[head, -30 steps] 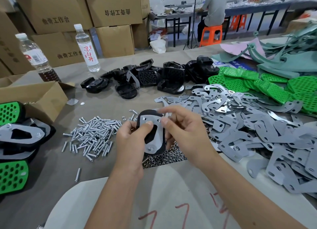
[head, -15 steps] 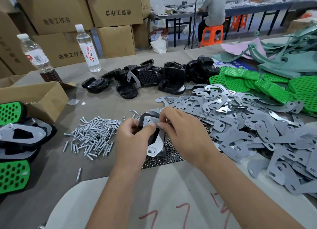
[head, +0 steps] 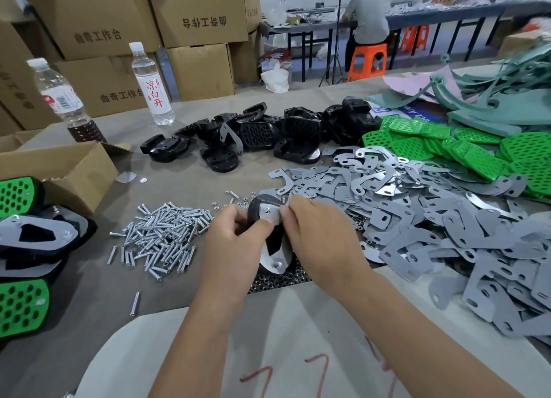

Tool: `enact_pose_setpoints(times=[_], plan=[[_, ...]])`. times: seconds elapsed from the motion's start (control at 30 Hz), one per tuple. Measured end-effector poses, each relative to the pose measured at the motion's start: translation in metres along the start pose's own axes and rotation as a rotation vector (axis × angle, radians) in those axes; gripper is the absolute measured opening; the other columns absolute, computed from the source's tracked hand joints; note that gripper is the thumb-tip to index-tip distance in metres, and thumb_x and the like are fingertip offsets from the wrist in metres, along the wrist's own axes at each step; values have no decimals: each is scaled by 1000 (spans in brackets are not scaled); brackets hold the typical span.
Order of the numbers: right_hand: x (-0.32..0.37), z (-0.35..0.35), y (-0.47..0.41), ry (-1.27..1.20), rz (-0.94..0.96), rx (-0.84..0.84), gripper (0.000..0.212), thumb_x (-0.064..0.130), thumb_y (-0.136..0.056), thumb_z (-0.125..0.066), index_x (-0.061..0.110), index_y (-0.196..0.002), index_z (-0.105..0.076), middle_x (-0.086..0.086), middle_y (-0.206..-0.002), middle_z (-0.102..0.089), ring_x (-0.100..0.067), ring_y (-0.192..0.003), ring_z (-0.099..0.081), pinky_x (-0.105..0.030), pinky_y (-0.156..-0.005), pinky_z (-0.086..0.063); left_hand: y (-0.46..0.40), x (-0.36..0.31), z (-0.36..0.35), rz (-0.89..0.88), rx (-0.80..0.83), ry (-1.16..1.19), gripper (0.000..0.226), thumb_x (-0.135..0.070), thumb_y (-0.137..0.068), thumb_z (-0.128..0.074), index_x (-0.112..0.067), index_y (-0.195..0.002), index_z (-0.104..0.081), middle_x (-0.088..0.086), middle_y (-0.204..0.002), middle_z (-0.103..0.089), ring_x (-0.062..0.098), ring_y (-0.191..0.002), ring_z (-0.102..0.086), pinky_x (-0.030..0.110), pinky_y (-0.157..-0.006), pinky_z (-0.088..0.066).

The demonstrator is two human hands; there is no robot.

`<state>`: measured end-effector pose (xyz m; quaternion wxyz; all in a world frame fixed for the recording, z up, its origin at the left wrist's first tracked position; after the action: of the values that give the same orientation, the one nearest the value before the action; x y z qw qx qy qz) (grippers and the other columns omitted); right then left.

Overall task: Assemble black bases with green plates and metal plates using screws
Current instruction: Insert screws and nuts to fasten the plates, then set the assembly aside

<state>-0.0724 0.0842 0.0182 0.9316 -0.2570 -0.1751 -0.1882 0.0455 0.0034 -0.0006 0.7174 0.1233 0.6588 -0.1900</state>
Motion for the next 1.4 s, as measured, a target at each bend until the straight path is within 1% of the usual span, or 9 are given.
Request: enact_pose_setpoints(times=[0.23, 0.43, 0.6, 0.73, 0.83, 0.97, 1.1, 1.27, 1.4], plan=[[-15, 8, 0, -68, -132, -122, 52, 33, -108, -42, 23, -59, -29, 7, -51, -37, -23, -54, -39, -37, -59, -25, 6, -15, -6, -121, 11, -62, 31, -39, -73, -76, -13, -75, -59, 16, -76, -69, 40, -73, -65, 57, -72, -53], [-11, 15, 0, -146, -2, -77, 37, 38, -108, -39, 19, -77, -41, 7, -61, -47, -21, -59, -47, -42, -59, -37, 6, -12, -7, -124, -14, -20, 27, -36, -74, -75, -18, -69, -56, -3, -63, -61, 16, -60, -54, 35, -62, -44], [0, 3, 2, -152, 137, 57, 20, 30, -109, -34, 26, -90, -30, 9, -71, -44, -18, -64, -45, -43, -59, -36, 1, -3, 1, -73, -56, 19, 31, -35, -71, -75, -17, -66, -50, -2, -60, -52, 19, -60, -46, 39, -62, -39], [9, 10, 1, -101, 174, -12, 36, 24, -109, -42, 46, -90, -20, 18, -67, -32, -4, -57, -35, -34, -52, -24, 0, -1, 2, -51, -45, 44, 33, -36, -70, -74, -13, -68, -50, 0, -61, -51, 19, -61, -47, 40, -62, -39], [10, 9, 1, -19, 143, -32, 38, 24, -108, -44, 39, -88, -14, 16, -65, -30, -5, -53, -33, -28, -48, -17, -1, -1, 1, -38, -42, 59, 37, -37, -69, -78, -13, -68, -50, 2, -63, -52, 21, -63, -48, 43, -64, -40], [6, 0, -1, 83, 74, 18, 25, 24, -108, -43, 22, -86, -31, 8, -66, -40, -24, -59, -46, -37, -50, -23, -1, -1, 2, -38, -41, 63, 38, -38, -69, -79, -13, -67, -50, 3, -64, -53, 21, -64, -49, 43, -66, -41], [2, 1, -3, 25, 39, 23, 34, 43, -109, -28, 21, -85, -35, 8, -64, -44, -26, -65, -48, -40, -58, -28, -1, -2, 3, -51, -48, 60, 33, -35, -69, -77, -12, -68, -53, 3, -64, -55, 18, -62, -50, 39, -64, -41], [-3, -7, 2, 81, 106, 263, 47, 75, -90, -39, 29, -87, -44, 10, -82, -51, -16, -77, -49, -35, -61, -30, -6, 3, 24, -22, -205, 63, 29, -32, -68, -76, -9, -82, -67, 23, -85, -71, 34, -75, -68, 52, -77, -56], [-4, -21, 8, 90, 146, 478, 32, 61, -91, -65, 31, -89, -55, 12, -95, -51, -12, -89, -49, -33, -68, -34, -10, 12, 38, 28, -280, 116, 17, -25, -77, -81, -14, -86, -72, 16, -86, -76, 45, -87, -73, 67, -82, -58]])
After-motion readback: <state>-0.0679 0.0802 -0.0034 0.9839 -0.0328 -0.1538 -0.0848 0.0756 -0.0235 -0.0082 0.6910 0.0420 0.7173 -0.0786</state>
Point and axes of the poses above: each hand's wrist, its own y-axis away from the middle knuckle, its own z-axis out of the back of the hand, x = y × z, the point moved 9 cm from there along -y, towards the middle knuckle
